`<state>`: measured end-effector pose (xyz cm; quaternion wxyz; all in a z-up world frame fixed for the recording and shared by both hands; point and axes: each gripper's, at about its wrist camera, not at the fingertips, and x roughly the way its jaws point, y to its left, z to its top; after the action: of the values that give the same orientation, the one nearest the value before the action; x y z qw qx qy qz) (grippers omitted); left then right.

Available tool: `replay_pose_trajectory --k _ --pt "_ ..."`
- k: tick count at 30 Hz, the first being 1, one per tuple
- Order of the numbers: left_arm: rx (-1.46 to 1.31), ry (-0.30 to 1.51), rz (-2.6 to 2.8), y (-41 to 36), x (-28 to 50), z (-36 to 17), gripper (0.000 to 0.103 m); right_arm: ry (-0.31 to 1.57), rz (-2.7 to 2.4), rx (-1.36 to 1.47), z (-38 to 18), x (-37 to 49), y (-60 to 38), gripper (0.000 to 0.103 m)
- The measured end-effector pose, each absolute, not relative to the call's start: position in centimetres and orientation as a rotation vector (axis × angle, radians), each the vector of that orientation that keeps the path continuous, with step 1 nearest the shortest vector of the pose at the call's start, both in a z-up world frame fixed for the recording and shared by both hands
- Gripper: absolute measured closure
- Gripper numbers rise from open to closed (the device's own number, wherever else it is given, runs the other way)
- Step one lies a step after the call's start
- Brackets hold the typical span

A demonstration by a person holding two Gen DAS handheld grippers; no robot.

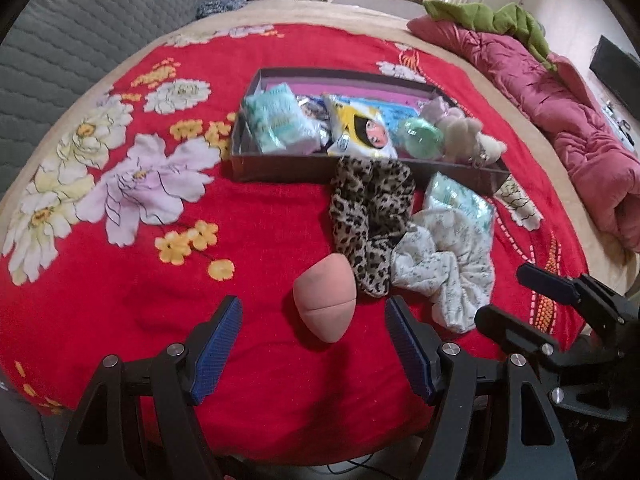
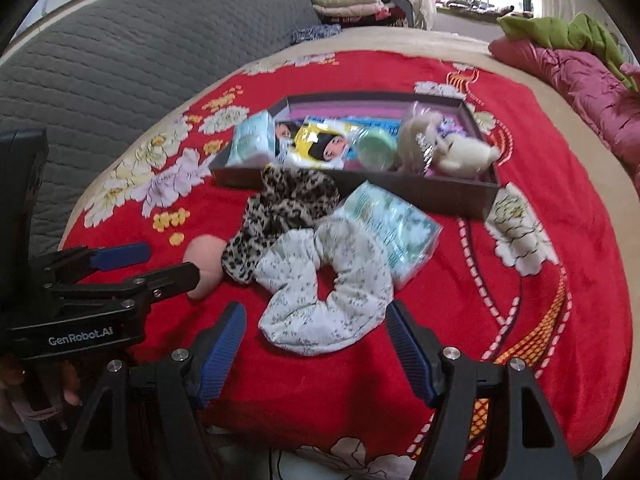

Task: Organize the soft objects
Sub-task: 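Withdraw both tools from the box toward the remaining items beside it, then grasp the pink makeup sponge with the left tool while the right tool grasps the white floral scrunchie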

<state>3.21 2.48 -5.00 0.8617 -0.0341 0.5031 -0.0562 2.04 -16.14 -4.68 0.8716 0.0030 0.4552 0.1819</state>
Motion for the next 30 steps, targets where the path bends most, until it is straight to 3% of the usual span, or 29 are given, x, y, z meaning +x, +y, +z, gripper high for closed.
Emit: replay_pose_trajectory --k 20,25,28,30 --pt "-0.127 1.087 -0.089 3.6 5.9 -8.5 0.03 0.967 0.373 -0.002 -7.8 4.8 -13.7 0.032" --pt "-0.126 1.084 -0.106 3.7 6.3 -8.9 0.031 0.941 0.354 -0.066 -8.4 5.2 -13.1 0.047" --pt "-0.119 1.075 -0.131 3.2 6.2 -8.8 0.045 0.934 0.365 -0.086 -8.8 5.0 -13.0 0.061" --pt "-0.092 1.07 -0.151 2.6 6.1 -8.8 0.06 0.917 0.38 -0.086 -8.6 4.8 -13.1 0.073"
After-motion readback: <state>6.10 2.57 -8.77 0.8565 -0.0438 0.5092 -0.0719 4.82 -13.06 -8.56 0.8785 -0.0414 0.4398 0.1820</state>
